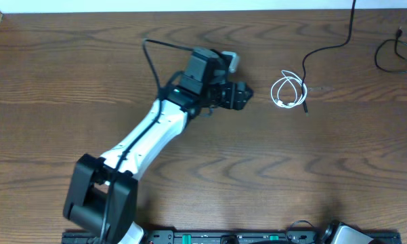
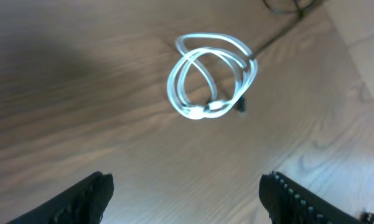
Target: Untangle cables
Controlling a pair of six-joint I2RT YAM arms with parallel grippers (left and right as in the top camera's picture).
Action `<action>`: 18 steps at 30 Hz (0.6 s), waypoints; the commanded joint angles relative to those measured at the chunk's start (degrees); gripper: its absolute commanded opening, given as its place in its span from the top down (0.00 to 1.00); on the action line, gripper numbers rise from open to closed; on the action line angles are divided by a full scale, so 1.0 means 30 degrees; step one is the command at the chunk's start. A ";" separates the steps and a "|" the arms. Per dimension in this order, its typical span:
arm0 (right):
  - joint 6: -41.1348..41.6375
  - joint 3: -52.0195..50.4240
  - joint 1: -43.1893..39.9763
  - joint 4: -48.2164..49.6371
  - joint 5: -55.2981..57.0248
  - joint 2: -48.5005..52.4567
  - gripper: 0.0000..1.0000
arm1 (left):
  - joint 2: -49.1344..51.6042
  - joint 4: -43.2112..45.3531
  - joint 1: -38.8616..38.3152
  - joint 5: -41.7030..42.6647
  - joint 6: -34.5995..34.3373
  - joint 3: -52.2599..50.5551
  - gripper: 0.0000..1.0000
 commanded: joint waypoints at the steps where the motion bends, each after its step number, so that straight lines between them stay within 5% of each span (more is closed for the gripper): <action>1: -0.0867 0.0393 -0.0102 -0.0903 -0.1304 -0.0146 0.99 | 0.2259 0.3366 -0.1676 -0.0102 -0.0160 0.0175 0.18; 10: -0.4459 0.0386 -0.0058 -0.6076 -0.2747 -0.0138 0.99 | 0.8080 1.1526 -0.3038 -0.0291 -0.2987 0.0182 0.14; 18: -1.0528 0.0386 0.0146 -1.3187 -0.3410 -0.0073 0.99 | 0.8939 0.9224 -0.3461 -0.3344 -0.2324 0.0219 0.14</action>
